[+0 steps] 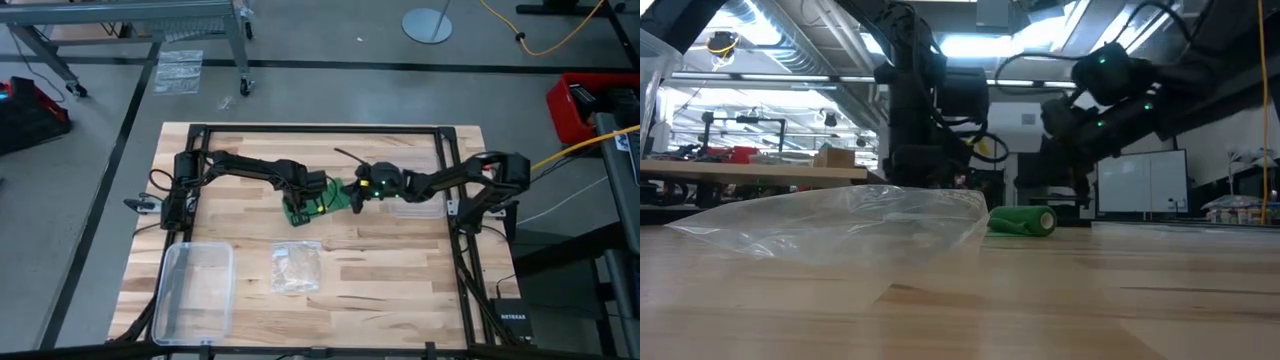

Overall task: Roll bandage
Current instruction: Roll the bandage

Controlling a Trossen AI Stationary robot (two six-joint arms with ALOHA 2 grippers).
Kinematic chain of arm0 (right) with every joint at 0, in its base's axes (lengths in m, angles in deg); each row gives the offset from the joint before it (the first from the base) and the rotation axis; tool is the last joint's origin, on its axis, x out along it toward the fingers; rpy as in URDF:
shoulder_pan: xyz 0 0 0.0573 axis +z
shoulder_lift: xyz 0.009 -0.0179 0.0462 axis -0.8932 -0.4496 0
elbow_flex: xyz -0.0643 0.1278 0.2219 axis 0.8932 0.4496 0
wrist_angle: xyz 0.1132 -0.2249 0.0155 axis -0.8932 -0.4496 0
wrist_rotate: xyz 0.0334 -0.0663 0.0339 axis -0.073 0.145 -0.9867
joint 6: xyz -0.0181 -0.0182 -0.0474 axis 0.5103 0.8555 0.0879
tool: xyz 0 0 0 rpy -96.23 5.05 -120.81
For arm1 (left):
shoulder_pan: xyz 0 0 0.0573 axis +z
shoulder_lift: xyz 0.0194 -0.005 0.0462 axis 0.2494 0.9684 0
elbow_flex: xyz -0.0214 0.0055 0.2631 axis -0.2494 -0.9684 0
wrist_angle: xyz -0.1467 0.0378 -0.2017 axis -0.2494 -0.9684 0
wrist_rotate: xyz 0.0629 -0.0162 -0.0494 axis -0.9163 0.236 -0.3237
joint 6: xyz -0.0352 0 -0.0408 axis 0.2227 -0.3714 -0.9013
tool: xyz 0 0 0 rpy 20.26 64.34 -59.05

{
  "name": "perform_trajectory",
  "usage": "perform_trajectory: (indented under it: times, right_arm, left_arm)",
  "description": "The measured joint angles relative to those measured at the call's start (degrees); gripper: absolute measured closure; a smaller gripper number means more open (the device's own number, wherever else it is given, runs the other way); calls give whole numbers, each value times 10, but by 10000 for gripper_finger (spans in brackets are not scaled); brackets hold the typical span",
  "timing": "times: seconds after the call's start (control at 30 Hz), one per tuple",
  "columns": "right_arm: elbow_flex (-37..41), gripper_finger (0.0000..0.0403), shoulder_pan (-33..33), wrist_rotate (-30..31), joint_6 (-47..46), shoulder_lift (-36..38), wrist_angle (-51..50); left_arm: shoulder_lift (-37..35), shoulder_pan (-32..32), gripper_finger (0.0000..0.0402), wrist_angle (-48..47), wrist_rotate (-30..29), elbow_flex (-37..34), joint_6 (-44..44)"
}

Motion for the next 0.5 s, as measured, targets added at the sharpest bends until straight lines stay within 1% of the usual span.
perform_trajectory:
  times: [0.17, 0.33, 0.5]
  right_arm:
    - [-11, 379, 0, 3, 1, -15, -50]
    - [-12, 379, 0, 17, 1, -26, -58]
    - [-13, 379, 0, 17, 1, -34, -56]
  left_arm:
    - [0, 0, 402, -27, 0, 0, 0]
    - [1, -3, 402, -39, 0, 0, 0]
    - [2, -8, 402, -96, -2, -1, 0]
